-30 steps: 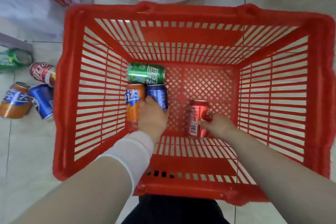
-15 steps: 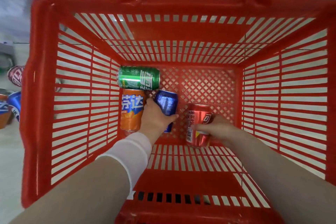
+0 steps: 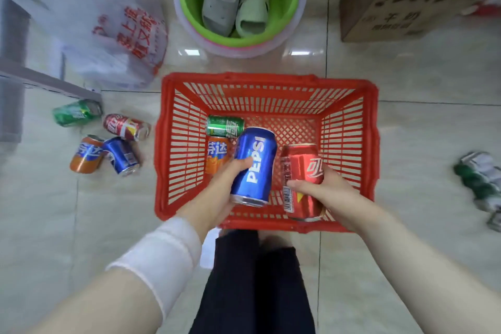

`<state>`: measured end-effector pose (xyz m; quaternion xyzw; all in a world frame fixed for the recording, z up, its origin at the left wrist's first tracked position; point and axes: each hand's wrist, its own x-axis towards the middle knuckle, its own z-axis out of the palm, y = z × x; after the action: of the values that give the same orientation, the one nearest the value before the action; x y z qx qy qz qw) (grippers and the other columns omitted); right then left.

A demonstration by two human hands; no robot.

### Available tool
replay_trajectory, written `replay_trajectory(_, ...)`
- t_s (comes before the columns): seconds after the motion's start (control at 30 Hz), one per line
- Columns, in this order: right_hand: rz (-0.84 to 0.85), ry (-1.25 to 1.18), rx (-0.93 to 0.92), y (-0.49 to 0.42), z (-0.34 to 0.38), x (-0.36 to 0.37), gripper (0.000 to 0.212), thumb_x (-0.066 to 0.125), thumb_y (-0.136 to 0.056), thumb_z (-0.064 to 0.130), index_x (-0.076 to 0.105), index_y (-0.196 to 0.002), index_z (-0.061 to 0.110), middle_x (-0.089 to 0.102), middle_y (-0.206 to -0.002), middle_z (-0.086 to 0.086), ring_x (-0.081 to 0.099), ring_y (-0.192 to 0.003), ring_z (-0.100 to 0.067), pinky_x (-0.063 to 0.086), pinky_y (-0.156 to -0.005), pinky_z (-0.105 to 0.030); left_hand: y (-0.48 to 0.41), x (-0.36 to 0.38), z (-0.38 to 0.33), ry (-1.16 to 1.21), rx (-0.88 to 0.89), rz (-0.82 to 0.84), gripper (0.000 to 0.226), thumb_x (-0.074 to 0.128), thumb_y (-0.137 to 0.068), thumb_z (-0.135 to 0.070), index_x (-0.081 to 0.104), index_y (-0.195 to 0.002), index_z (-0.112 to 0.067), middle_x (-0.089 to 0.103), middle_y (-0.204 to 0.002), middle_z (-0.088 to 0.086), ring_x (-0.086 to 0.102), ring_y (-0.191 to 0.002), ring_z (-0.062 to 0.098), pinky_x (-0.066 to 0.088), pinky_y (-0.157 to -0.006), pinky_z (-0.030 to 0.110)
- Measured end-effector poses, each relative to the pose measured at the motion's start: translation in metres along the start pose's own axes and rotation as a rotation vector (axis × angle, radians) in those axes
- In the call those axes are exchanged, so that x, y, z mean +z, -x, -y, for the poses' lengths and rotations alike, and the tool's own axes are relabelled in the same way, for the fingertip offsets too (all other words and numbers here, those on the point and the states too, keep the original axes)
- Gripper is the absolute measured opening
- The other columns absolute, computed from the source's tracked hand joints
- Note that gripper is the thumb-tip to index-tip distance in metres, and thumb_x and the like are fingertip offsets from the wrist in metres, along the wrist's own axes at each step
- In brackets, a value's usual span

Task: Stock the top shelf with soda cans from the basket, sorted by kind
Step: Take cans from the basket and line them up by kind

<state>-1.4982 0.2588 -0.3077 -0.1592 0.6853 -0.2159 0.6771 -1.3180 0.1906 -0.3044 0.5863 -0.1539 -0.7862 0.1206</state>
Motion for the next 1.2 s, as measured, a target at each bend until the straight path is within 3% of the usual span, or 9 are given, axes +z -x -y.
replay_trajectory(0.17, -0.016, -0.123, -0.116, 0.131, 0.071, 0.007, 0.074, 0.082, -0.054, 0.034, 0.053, -0.121, 0.019, 0.07, -0.105, -0.001, 0.069, -0.093, -0.015, 0.055, -0.083, -0.035, 0.131, 0.04, -0.044, 0.03, 0.061, 0.153, 0.051, 0.068, -0.075, -0.034, 0.057, -0.118, -0.01, 0.074, -0.091, 0.004, 0.071, -0.078, 0.015, 0.056, -0.063, 0.027)
replay_trajectory(0.33, 0.051, -0.231, -0.237, 0.241, 0.131, 0.004, 0.075, 0.078, -0.051, 0.03, 0.051, -0.121, 0.021, 0.069, -0.108, 0.0, 0.067, -0.096, -0.013, 0.054, -0.078, -0.028, 0.24, 0.075, -0.085, -0.006, 0.213, 0.183, 0.04, 0.066, -0.072, -0.022, 0.058, -0.109, -0.01, 0.073, -0.079, 0.0, 0.07, -0.068, 0.012, 0.057, -0.06, 0.026)
replay_trajectory(0.5, 0.054, -0.218, -0.319, 0.322, 0.169, 0.008, 0.107, 0.089, -0.033, 0.042, 0.045, -0.128, 0.019, 0.066, -0.114, -0.003, 0.065, -0.101, -0.015, 0.052, -0.082, -0.033, 0.328, 0.096, -0.111, 0.049, 0.308, 0.123, 0.087, 0.066, -0.058, -0.038, 0.04, -0.132, -0.002, 0.063, -0.114, 0.02, 0.065, -0.091, 0.028, 0.056, -0.074, 0.039)
replay_trajectory(0.6, 0.034, -0.23, -0.376, 0.365, 0.186, 0.017, 0.092, 0.082, -0.046, 0.037, 0.042, -0.127, 0.025, 0.064, -0.116, -0.003, 0.065, -0.101, -0.016, 0.053, -0.081, -0.034, 0.372, 0.099, -0.121, 0.042, 0.371, 0.149, 0.088, 0.064, -0.062, -0.045, 0.039, -0.134, -0.002, 0.054, -0.129, 0.025, 0.056, -0.111, 0.039, 0.05, -0.088, 0.047)
replay_trajectory(0.7, 0.039, -0.185, -0.432, 0.4, 0.203, 0.032, 0.091, 0.079, -0.049, 0.041, 0.037, -0.13, 0.029, 0.062, -0.117, -0.002, 0.066, -0.101, -0.015, 0.053, -0.078, -0.033, 0.41, 0.098, -0.134, -0.01, 0.468, 0.164, 0.086, 0.073, -0.06, -0.054, 0.048, -0.128, -0.007, 0.064, -0.117, 0.016, 0.063, -0.102, 0.029, 0.053, -0.088, 0.046)
replay_trajectory(0.8, 0.016, -0.139, -0.511, 0.428, 0.228, 0.05, 0.095, 0.079, -0.048, 0.044, 0.035, -0.132, 0.03, 0.061, -0.116, -0.001, 0.065, -0.101, -0.014, 0.054, -0.081, -0.033, 0.447, 0.093, -0.155, -0.037, 0.575, 0.203, 0.101, 0.082, -0.045, -0.06, 0.05, -0.124, -0.006, 0.067, -0.111, 0.014, 0.067, -0.095, 0.026, 0.056, -0.076, 0.036)
replay_trajectory(0.93, 0.013, -0.131, -0.602, 0.456, 0.269, 0.079, 0.096, 0.082, -0.048, 0.043, 0.035, -0.131, 0.031, 0.063, -0.114, -0.002, 0.066, -0.101, -0.017, 0.055, -0.085, -0.04, 0.486, 0.078, -0.187, -0.006, 0.691, 0.117, 0.085, 0.079, -0.055, -0.048, 0.049, -0.123, -0.007, 0.068, -0.109, 0.013, 0.069, -0.093, 0.025, 0.056, -0.07, 0.032)
replay_trajectory(1.1, 0.001, -0.097, -0.738, 0.488, 0.322, 0.13, 0.084, 0.082, -0.059, 0.034, 0.037, -0.13, 0.03, 0.063, -0.112, -0.001, 0.068, -0.093, -0.01, 0.056, -0.069, -0.024, 0.528, 0.047, -0.231, 0.085, 0.808, 0.111, 0.075, 0.068, -0.064, -0.046, 0.048, -0.125, -0.007, 0.065, -0.114, 0.018, 0.066, -0.097, 0.031, 0.056, -0.079, 0.041)
replay_trajectory(1.2, -0.03, -0.066, -0.817, 0.508, 0.354, 0.162, 0.077, 0.077, -0.06, 0.034, 0.036, -0.124, 0.034, 0.063, -0.106, 0.004, 0.067, -0.09, -0.011, 0.055, -0.072, -0.024, 0.558, 0.027, -0.261, 0.097, 0.895, 0.124, 0.068, 0.066, -0.065, -0.045, 0.055, -0.118, -0.004, 0.066, -0.11, 0.021, 0.066, -0.092, 0.03, 0.054, -0.081, 0.043)
